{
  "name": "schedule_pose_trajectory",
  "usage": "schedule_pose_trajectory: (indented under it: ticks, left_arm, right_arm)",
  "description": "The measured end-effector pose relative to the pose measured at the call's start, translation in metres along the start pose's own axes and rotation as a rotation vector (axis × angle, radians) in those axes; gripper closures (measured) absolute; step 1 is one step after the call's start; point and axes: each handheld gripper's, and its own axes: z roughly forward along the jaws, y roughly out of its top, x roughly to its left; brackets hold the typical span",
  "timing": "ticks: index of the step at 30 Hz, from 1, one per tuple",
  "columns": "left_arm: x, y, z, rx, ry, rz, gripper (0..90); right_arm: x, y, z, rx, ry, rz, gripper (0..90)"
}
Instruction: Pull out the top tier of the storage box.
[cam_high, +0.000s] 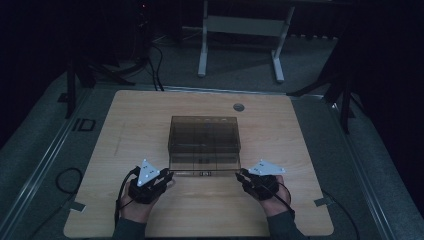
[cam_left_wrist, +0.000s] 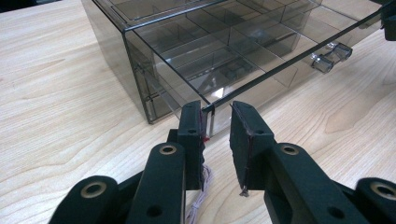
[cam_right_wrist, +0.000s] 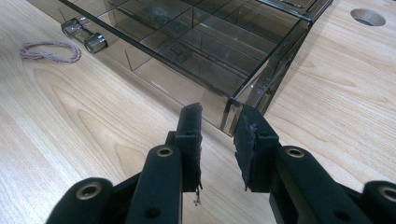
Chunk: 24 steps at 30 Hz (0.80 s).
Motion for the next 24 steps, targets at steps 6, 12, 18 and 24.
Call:
schedule_pose_trajectory:
  ticks: [6,12,18,24]
  left_arm:
    - [-0.0009,-0.0011,-0.0013,0.001,-0.001,-0.003,75.1]
    - [-0.0021,-0.003,-0.0014,0.007,0.007,0.006,75.1]
    - [-0.0023,-0.0047,-0.0009,0.016,0.009,0.01,74.9]
    - [-0.002,-0.0058,-0.0005,0.018,0.007,0.01,74.8]
  right_arm:
    - [0.0012,-0.0009,-0.001,-0.001,0.001,-0.002,71.7]
    - [0.0018,-0.0022,-0.0013,0.003,0.005,-0.006,71.7]
    - [0.0027,-0.004,-0.0003,0.009,0.008,-0.005,71.6]
    - [0.0025,-0.005,0.0003,0.01,0.012,-0.006,71.7]
